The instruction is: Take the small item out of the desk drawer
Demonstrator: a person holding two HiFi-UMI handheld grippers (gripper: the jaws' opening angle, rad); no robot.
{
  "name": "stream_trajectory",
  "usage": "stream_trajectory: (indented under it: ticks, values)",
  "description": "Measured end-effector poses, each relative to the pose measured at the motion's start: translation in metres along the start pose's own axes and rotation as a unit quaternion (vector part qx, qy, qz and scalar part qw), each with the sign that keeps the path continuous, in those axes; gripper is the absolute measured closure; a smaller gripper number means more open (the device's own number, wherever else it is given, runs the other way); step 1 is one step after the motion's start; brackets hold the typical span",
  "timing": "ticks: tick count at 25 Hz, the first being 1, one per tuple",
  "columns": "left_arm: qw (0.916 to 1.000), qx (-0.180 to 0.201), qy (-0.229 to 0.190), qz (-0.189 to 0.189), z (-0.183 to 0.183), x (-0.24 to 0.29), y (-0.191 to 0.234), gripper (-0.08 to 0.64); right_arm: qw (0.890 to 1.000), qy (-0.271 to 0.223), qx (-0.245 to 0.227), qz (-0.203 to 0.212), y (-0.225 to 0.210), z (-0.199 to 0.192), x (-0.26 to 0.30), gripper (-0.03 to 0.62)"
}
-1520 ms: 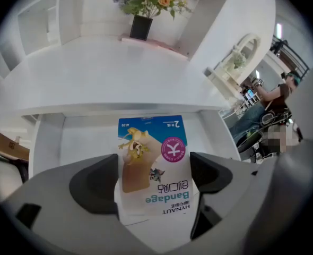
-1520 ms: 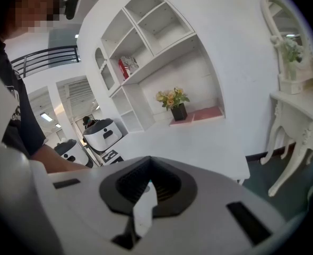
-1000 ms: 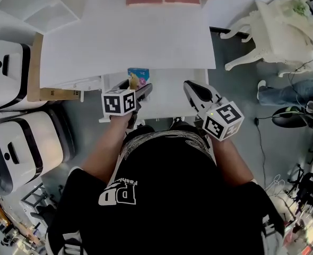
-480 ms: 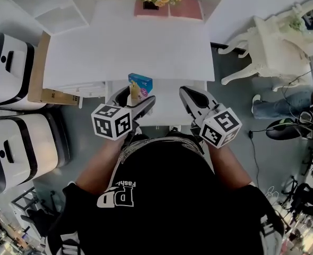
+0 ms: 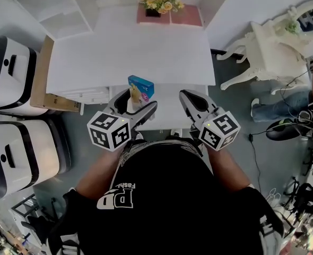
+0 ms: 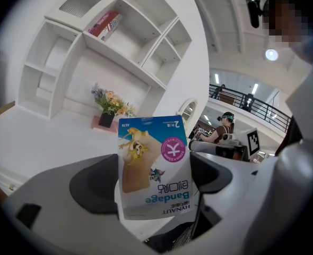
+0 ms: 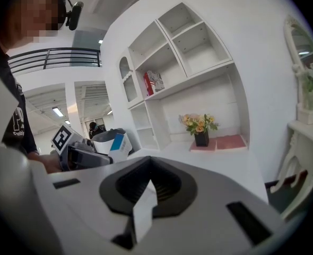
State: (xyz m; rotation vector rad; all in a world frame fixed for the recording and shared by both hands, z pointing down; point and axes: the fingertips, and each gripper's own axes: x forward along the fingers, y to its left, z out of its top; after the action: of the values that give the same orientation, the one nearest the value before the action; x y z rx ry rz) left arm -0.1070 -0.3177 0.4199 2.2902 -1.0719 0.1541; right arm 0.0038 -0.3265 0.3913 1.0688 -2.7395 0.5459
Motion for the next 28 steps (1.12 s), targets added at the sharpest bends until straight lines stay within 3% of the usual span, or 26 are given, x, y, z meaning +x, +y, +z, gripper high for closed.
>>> stream_trajectory:
  ticks: [12, 18, 28]
  values:
    - [0.9986, 0.025, -0.01, -0.045, 0.016, -0.026, -0.005, 0.144, 0.998, -0.043, 0.024, -0.034, 0.033, 0.008, -0.002, 0.583]
    - [0.9965, 0.041, 0.004, -0.073, 0.001, -0.049, -0.004, 0.144, 0.997, -0.051, 0.031, -0.052, 0.063, -0.008, -0.001, 0.583]
    - [0.9963, 0.052, -0.024, -0.064, 0.0, -0.06, -0.03, 0.144, 0.998, -0.057, 0.01, -0.029, 0.071, 0.0, -0.018, 0.583]
